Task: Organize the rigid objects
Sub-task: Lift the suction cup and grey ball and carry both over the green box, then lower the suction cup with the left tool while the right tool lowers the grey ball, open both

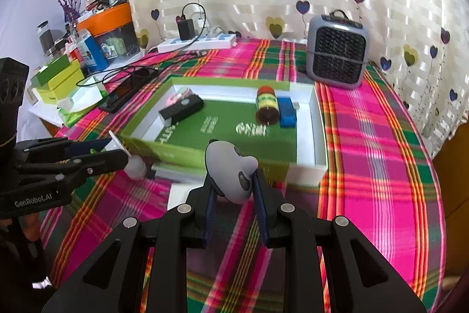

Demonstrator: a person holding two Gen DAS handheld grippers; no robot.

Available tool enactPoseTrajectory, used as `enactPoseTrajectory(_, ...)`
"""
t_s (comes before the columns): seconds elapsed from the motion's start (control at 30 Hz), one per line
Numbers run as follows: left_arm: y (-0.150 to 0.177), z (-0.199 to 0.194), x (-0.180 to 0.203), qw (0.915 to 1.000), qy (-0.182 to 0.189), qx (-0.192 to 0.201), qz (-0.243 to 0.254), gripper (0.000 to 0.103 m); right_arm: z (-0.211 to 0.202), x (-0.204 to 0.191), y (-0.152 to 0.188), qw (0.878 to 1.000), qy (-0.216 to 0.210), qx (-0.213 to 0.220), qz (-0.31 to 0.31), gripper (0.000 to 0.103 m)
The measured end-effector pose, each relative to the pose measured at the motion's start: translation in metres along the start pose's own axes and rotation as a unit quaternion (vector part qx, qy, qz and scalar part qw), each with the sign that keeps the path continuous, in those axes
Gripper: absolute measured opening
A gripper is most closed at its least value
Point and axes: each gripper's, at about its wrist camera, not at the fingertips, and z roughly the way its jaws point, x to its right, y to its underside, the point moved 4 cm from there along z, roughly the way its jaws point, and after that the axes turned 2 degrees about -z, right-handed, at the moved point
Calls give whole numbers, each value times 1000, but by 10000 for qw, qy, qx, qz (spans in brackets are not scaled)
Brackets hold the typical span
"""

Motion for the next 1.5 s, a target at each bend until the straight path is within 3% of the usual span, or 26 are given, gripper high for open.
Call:
enactPoseTrajectory(0.33,-27,17,-14,9999,-75,67,-70,32,31,10,-39,9995,-321,-38,-61,25)
enactPoseTrajectory(0.63,-39,38,-20,9999,-79,-41,-119,32,70,14,-62,9988,-298,-281,-285,25)
enactPoseTrajectory(0.97,-40,61,-13,9998,-28,-219,12,32,110,12,-70,9964,-370,-597,-478,25)
enactPoseTrajectory(1.5,-34,85,-16,9977,-415,-488,219,32,144,7,-71,9937,-324,-847,-665,25)
